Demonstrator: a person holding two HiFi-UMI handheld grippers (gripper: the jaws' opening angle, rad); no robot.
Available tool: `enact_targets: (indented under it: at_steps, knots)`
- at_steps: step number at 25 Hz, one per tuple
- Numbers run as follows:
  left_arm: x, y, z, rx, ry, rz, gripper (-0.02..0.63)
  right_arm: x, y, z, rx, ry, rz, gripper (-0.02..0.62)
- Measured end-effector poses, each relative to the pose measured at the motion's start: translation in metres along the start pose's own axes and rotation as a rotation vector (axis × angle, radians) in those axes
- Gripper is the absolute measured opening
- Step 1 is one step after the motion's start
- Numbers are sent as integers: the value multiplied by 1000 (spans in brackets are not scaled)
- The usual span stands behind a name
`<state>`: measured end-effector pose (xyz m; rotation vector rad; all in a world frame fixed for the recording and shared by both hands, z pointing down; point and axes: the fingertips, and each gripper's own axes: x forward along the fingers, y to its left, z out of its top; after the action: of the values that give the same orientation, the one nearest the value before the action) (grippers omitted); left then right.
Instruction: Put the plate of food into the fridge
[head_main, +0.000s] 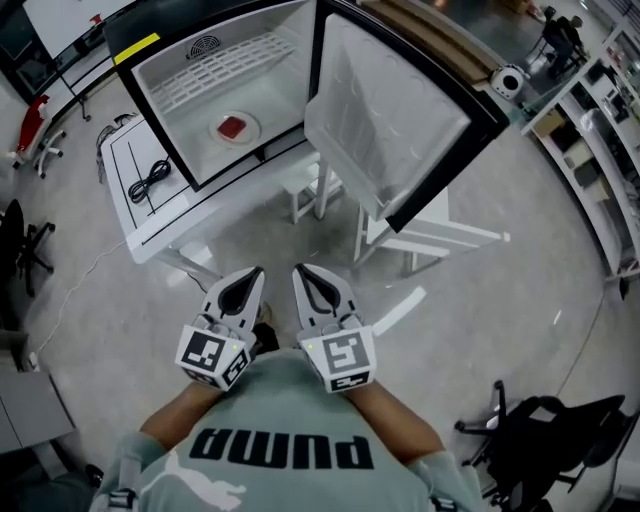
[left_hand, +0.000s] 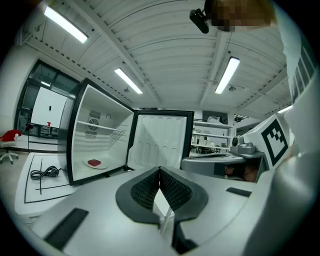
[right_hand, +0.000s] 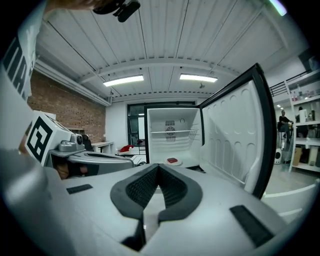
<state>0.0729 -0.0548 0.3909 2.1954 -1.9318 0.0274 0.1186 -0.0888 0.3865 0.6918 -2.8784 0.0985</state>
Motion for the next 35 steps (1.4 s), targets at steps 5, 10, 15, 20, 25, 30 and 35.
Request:
enact_targets:
  at_steps: [5, 10, 15, 20, 25, 30, 35]
  knots:
    - [-31, -21, -5, 11, 9, 42, 6, -28, 14, -7, 15, -10, 26, 5]
    - [-57, -35, -10, 31, 18, 50, 6, -52, 30, -15, 26, -6, 26, 5]
    - [-83, -37, -16, 41, 25, 21, 6, -65, 54, -15, 27, -14, -10, 5]
    - [-118, -26, -11, 52, 22, -8, 6, -73, 89, -5, 36, -30, -59, 5]
    - [-162, -5, -13, 62, 18, -32, 6, -73, 142, -4, 34, -26, -101, 5]
    - [-188, 6, -30, 47, 9, -61, 6, -80, 170, -22, 27, -8, -159, 5]
    - [-199, 10, -41, 38, 15, -94, 6, -90, 180, -30, 30, 2, -212, 5]
